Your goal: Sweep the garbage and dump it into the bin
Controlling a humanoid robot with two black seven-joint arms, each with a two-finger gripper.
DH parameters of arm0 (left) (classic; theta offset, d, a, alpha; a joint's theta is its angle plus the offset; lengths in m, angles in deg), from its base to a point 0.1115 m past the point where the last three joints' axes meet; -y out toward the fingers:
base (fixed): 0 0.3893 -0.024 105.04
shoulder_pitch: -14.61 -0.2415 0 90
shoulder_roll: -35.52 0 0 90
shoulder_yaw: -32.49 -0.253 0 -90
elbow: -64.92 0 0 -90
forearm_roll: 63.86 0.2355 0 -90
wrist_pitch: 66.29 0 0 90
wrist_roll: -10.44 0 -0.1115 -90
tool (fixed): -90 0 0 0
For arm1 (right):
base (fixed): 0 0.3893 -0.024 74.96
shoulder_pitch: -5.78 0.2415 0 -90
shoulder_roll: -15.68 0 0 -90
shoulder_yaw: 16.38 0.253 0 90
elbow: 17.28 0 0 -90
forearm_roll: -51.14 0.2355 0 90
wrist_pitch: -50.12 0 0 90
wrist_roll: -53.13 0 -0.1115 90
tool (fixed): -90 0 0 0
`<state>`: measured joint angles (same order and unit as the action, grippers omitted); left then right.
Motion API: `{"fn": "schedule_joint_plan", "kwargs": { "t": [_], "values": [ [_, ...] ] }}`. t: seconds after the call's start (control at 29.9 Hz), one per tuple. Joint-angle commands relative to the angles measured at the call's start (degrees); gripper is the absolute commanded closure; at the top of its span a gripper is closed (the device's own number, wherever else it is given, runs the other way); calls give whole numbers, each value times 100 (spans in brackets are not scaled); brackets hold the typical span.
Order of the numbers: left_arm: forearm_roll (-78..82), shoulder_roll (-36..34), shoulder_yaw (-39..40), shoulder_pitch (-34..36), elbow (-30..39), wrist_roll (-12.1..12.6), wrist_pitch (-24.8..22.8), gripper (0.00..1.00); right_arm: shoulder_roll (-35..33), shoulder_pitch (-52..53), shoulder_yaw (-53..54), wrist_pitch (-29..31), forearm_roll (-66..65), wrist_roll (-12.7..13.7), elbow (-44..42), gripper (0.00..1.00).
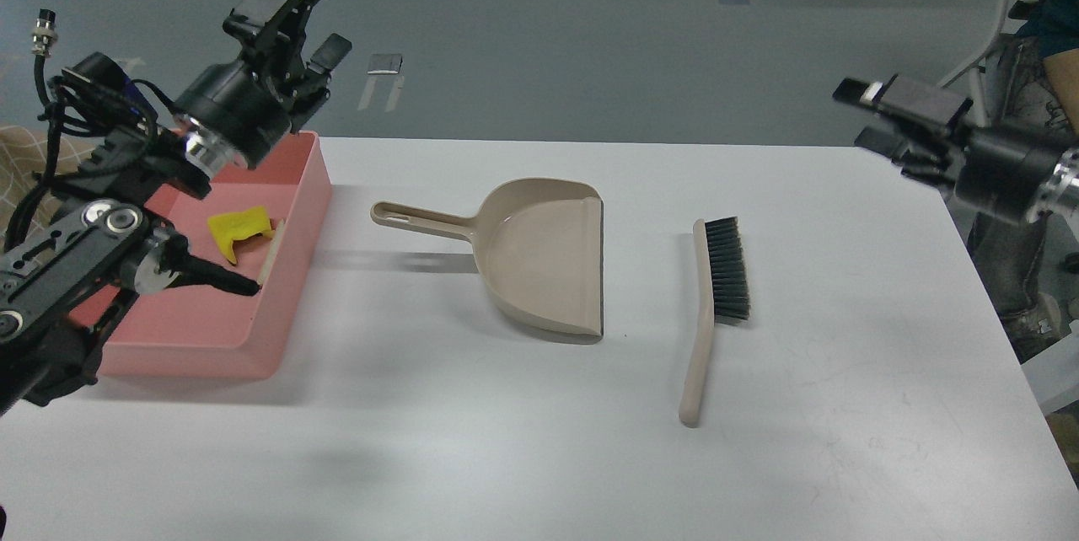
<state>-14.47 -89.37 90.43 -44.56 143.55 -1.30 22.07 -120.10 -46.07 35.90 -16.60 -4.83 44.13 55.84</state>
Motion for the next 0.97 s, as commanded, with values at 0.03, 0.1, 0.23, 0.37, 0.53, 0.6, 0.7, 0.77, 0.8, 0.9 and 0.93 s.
{"fn": "schedule_joint_plan", "kwargs": {
  "t": [0.03,0.1,0.23,0.37,0.53,0.6,0.7,0.77,0.8,0.9,0.93],
  "values": [
    [-8,674,16,1220,-1644,-83,-467,2,1164,972,423,-77,-2,-31,-1595,2],
    [-8,1017,-36,1713,-2365,-249,-696,2,1570,1420,440,-305,-2,-93,-2351,2],
    [-8,1483,-81,2373,-3579,-714,-1136,2,2483,2212,449,-613,7,-416,-3749,2],
    [-17,2038,-81,2779,-4531,-1023,-1541,2,3162,2592,449,-623,33,-1164,-4728,2],
    [-753,2346,-81,2814,-5032,-1146,-2129,2,3645,2558,695,-605,873,-1517,-5036,2],
    [-1149,2416,-89,2806,-5208,-1129,-2253,2,3725,2514,695,-579,1392,-1552,-5080,2],
    [-1458,2487,-116,2797,-5392,-1085,-2525,2,3822,2417,687,-553,1816,-1605,-5089,1],
    [-1494,2522,-168,2771,-5411,-1067,-2637,2,3909,2338,695,-552,1878,-1614,-5072,1],
    [-1503,2522,-160,2753,-5411,-1032,-2637,2,3945,2311,695,-552,1896,-1614,-5045,1],
    [-1599,2575,-151,2753,-5411,-971,-2637,2,4015,2294,704,-570,1905,-1614,-5019,1],
    [-1660,2592,-151,2744,-5411,-962,-2637,2,4033,2294,704,-570,1905,-1614,-5019,1]
  ]
}}
